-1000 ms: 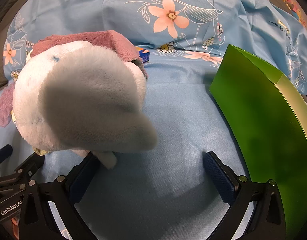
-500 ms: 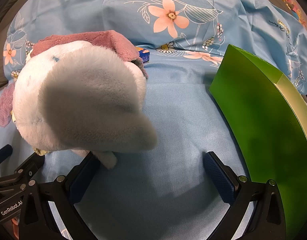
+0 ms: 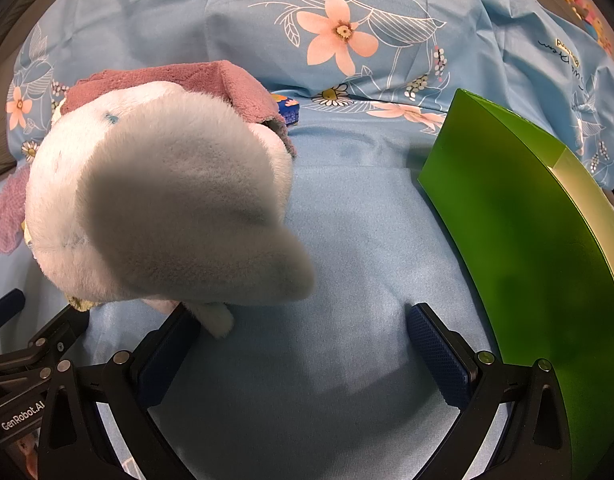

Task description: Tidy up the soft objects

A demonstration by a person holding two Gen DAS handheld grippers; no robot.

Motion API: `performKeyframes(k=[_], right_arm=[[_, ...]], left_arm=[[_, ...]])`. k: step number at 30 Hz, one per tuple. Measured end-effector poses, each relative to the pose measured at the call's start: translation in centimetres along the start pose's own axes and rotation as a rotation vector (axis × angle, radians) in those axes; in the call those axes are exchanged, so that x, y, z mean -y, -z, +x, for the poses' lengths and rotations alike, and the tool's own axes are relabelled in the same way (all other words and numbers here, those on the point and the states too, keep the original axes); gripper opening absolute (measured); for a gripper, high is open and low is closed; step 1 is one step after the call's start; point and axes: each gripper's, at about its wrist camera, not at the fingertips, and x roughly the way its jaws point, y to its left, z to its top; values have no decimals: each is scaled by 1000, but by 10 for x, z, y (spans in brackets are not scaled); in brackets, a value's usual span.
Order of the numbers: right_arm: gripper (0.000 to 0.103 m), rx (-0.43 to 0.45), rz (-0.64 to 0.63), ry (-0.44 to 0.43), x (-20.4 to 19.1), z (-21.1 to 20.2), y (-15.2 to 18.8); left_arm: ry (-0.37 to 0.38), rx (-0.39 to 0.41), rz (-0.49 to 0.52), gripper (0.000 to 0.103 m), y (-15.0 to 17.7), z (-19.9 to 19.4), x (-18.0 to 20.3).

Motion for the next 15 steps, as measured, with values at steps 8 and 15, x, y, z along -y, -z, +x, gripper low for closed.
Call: performKeyframes(k=[8,15], right_arm=[[103,-10,-3,5,0,-1,-2],[103,-17,39,28,-4,-2,-7]], left_arm=[[2,-7,-1,103,0,1,0],[-4,-33,-20,102,-2,-8,-8]])
